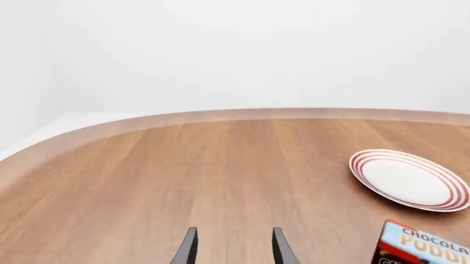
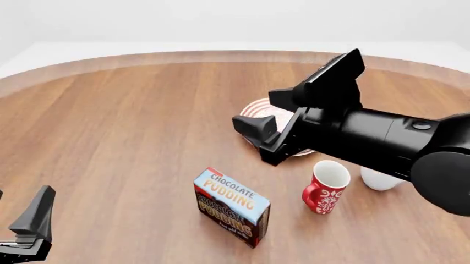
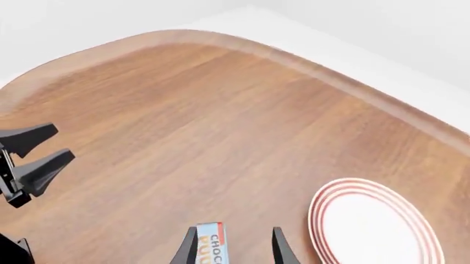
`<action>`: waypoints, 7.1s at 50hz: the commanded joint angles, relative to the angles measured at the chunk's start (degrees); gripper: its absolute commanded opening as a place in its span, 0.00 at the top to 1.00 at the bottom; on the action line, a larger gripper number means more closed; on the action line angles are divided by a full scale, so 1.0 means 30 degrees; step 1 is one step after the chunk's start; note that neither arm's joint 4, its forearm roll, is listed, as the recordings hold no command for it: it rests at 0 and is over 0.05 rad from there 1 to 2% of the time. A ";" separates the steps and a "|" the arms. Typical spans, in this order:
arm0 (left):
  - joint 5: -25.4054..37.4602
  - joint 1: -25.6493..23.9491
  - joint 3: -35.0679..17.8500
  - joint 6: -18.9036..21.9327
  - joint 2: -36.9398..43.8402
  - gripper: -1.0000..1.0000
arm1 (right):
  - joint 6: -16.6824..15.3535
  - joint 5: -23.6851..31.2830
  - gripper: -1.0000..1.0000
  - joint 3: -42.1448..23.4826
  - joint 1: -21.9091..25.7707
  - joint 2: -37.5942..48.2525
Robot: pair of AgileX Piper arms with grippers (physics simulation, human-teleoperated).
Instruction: Put the chocolate pudding to the right of the plate.
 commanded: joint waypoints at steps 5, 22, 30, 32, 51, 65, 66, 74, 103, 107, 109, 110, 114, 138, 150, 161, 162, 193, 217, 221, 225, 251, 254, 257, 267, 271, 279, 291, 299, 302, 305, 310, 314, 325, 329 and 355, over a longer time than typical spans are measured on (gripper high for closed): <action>0.0000 0.0000 0.0000 0.0000 0.0000 0.00 | 0.0977 -0.2035 0.00 0.1381 0.0356 0.0930; 0.0000 0.0000 0.0000 0.0000 0.0000 0.00 | 0.1047 -0.2546 0.00 0.1752 0.0649 0.1712; 0.0000 0.0000 0.0000 0.0000 0.0000 0.00 | 0.0840 -0.2162 0.00 0.1647 0.1027 0.2200; 0.0000 0.0000 0.0000 0.0000 0.0000 0.00 | 0.0824 -0.1944 0.00 0.1515 0.1178 0.2400; 0.0000 0.0000 0.0000 0.0000 0.0000 0.00 | 0.0650 -0.1068 0.00 0.1586 0.1354 0.2294; 0.0000 0.0000 0.0000 0.0000 0.0000 0.00 | 0.1229 -0.1994 0.00 0.2287 0.1238 0.2640; 0.0000 0.0000 0.0000 0.0000 0.0000 0.00 | 0.1309 -0.2098 0.00 0.2477 0.1245 0.2557; 0.0000 0.0000 0.0000 0.0000 0.0000 0.00 | 0.1390 -0.2711 0.00 0.3240 0.0899 0.2598; 0.0000 0.0000 0.0000 0.0000 0.0000 0.00 | 0.1930 -0.3818 0.00 0.4416 0.0833 0.3388; 0.0000 0.0000 0.0000 0.0000 0.0000 0.00 | 0.1789 -0.3912 0.00 0.4402 0.0742 0.3753; 0.0000 0.0000 0.0000 0.0000 0.0000 0.00 | 0.1821 -0.3968 0.00 0.4451 0.0771 0.3854; 0.0000 0.0000 0.0000 0.0000 0.0000 0.00 | 0.1805 -0.3980 0.00 0.4459 0.0775 0.3899; 0.0000 0.0000 0.0000 0.0000 0.0000 0.00 | 0.1702 -0.3990 0.00 0.4424 0.0770 0.4173; 0.0000 0.0000 0.0000 0.0000 0.0000 0.00 | 0.1996 -0.4806 0.00 0.4885 0.0955 0.5040; 0.0000 0.0000 0.0000 0.0000 0.0000 0.00 | 0.2415 -0.5727 0.00 0.5347 0.1104 0.5604; 0.0000 0.0000 0.0000 0.0000 0.0000 0.00 | 0.2704 -0.6518 0.00 0.5613 0.1146 0.6153; 0.0000 0.0000 0.0000 0.0000 0.0000 0.00 | 0.2708 -0.6496 0.00 0.5717 0.1146 0.6004; 0.0000 0.0000 0.0000 0.0000 0.0000 0.00 | 0.3045 -0.7290 0.00 0.6046 0.1169 0.6588; 0.0000 0.0000 0.0000 0.0000 0.0000 0.00 | 0.3367 -0.8156 0.00 0.6417 0.1005 0.7354; 0.0000 0.0000 0.0000 0.0000 0.0000 0.00 | 0.3446 -0.8277 0.00 0.6456 0.1040 0.7479; 0.0000 0.0000 0.0000 0.0000 0.0000 0.00 | 0.3550 -0.8495 0.00 0.6565 0.1054 0.7653; 0.0000 0.0000 0.0000 0.0000 0.0000 0.00 | 0.3343 -0.8999 0.00 0.6622 0.1058 0.8380; 0.0000 0.0000 0.0000 0.0000 0.0000 0.00 | 0.3110 -0.9048 1.00 0.6709 0.0820 0.8292; 0.0000 0.0000 0.0000 0.0000 0.0000 0.00 | 0.3148 -0.9016 1.00 0.6636 0.0843 0.8248; 0.0000 0.0000 0.0000 0.0000 0.0000 0.00 | 0.3131 -0.9085 1.00 0.6694 0.0731 0.8195; 0.0000 0.0000 0.0000 0.0000 0.0000 0.00 | 0.3133 -0.9247 1.00 0.6878 0.0686 0.8140; 0.0000 0.0000 0.0000 0.0000 0.0000 0.00 | 0.3116 -0.9128 1.00 0.6902 0.0713 0.8011; 0.0000 0.0000 0.0000 0.0000 0.0000 0.00 | 0.2274 -0.7828 1.00 0.6608 0.0089 0.6746; 0.0000 0.0000 0.0000 0.0000 0.0000 0.00 | 0.1424 -0.6245 1.00 0.5654 -0.0465 0.5735; 0.0000 0.0000 0.0000 0.0000 0.0000 0.00 | 0.1086 -0.5488 1.00 0.5234 -0.0738 0.5284; 0.0000 0.0000 0.0000 0.0000 0.0000 0.00 | 0.0872 -0.5005 1.00 0.5010 -0.0885 0.4951; 0.0000 0.0000 0.0000 0.0000 0.0000 0.00 | 0.0403 -0.4069 1.00 0.4555 -0.1308 0.4264; 0.0000 0.0000 0.0000 0.0000 0.0000 0.00 | -0.0022 -0.3017 1.00 0.3927 -0.1507 0.3615; 0.0000 0.0000 0.0000 0.0000 0.0000 0.00 | -0.1452 -0.0824 1.00 0.1320 -0.2216 0.3560; 0.0000 0.0000 0.0000 0.0000 0.0000 0.00 | -0.1810 -0.0442 1.00 0.0519 -0.2482 0.3703; 0.0000 0.0000 0.0000 0.0000 0.0000 0.00 | -0.2719 0.1223 1.00 -0.2302 -0.5173 0.4128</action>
